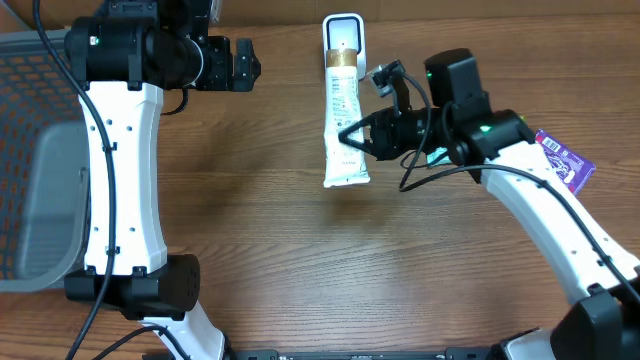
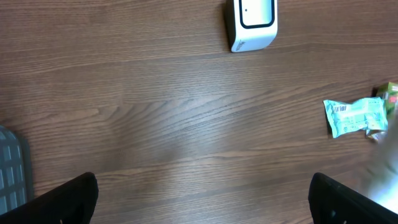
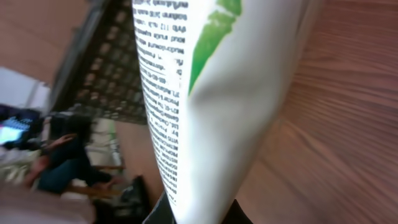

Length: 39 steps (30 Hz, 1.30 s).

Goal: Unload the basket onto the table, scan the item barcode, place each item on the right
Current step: 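Lift the tube upright and carry it toward the scanner, then hold the tube in front of the scanner window with the right gripper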

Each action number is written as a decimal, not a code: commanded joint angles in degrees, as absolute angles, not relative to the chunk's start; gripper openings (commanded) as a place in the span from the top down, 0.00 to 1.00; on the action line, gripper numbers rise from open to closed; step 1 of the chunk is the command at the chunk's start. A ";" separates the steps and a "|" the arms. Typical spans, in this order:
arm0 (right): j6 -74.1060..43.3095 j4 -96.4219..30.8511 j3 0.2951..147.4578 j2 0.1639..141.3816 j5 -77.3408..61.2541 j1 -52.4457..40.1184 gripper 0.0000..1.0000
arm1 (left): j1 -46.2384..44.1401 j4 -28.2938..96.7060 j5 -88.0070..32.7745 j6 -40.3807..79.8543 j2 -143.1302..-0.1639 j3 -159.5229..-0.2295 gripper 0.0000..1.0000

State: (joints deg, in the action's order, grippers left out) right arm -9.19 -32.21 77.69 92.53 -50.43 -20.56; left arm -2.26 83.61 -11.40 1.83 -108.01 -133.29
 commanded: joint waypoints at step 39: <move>5.26 -41.47 113.27 111.28 20.01 -24.05 0.96 | -2.66 83.61 -11.84 2.81 -107.74 -134.19 0.00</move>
State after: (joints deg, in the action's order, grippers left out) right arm -2.13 -45.67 111.74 106.56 1.76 -21.65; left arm -2.26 83.61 -11.38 1.83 -108.01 -133.29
